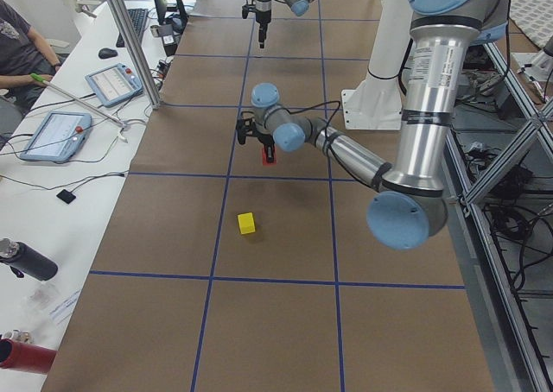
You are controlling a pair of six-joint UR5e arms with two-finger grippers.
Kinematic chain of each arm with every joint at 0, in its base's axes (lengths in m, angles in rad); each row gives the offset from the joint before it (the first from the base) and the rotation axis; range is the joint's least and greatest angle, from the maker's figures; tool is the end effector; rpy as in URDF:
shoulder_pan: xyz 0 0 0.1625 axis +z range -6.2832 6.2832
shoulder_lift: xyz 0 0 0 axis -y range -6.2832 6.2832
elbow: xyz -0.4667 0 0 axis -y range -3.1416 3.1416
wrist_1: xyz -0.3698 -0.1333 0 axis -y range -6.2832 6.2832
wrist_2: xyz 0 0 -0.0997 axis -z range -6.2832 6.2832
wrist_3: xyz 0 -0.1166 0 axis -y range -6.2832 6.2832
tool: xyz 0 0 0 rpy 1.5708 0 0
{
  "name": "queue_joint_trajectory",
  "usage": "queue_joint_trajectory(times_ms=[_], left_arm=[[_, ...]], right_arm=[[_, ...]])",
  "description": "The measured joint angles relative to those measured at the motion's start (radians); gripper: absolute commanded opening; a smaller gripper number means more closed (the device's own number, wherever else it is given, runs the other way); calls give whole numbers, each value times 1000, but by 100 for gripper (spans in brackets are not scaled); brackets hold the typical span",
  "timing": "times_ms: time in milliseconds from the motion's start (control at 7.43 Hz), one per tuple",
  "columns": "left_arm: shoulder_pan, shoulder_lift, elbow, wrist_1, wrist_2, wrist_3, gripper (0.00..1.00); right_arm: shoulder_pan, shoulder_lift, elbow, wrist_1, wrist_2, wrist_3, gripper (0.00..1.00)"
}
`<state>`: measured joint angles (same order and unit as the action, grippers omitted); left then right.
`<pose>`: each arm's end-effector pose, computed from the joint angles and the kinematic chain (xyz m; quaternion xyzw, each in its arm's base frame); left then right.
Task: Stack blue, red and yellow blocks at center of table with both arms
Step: 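Carry the red cube with the left gripper above the blue cube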
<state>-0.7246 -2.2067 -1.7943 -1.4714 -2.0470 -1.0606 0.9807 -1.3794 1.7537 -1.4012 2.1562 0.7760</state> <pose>0.4430 -0.4988 0.2643 0.0301 0.4207 -0.0096 0.9066 -0.2592 -0.5108 0.5170 0.0241 -0.3779 0.0084 0.9255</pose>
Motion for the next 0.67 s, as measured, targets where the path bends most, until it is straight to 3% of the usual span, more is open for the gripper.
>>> queue_joint_trajectory(times_ms=[404,673], left_arm=[[39,-294,319,26,68,-22,0],[72,-354,440,-18,71,-27,0]], right_arm=[[66,-19,-39,0,61,-57,99],[76,-26,-44,1,73,-60,99]])
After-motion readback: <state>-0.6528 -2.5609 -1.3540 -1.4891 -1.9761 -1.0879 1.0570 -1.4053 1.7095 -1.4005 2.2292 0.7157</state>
